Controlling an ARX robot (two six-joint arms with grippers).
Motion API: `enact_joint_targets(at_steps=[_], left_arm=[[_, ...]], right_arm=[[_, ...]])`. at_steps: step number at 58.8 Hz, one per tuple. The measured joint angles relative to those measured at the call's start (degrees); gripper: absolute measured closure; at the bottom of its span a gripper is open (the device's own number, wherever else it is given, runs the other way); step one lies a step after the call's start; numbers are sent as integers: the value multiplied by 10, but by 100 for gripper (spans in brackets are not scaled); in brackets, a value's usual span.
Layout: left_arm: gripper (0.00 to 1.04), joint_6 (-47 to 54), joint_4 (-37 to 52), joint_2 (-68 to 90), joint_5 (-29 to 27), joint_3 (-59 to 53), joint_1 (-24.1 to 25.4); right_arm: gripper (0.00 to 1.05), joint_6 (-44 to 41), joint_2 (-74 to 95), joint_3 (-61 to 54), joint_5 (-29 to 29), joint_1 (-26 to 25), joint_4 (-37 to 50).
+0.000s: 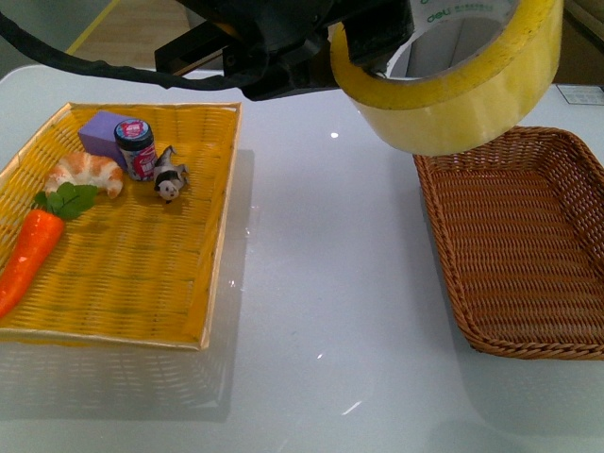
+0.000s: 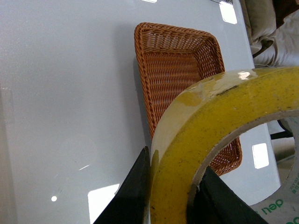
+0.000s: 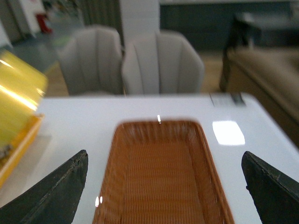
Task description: Move tape to another basket
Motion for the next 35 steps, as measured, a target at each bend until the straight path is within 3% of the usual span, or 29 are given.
enact_joint_targets(at_steps=[9,20,35], left_arm=[[89,2,-5,-5,4,0,-3],[89,5,-14,-14,7,0,-7],[89,6,-21,-17,17,0,-12]], right_arm=[[9,69,99,56,-86,-17,52],[9,144,221,81,-230,-17,235],[9,175,391,82,-284,69,457]])
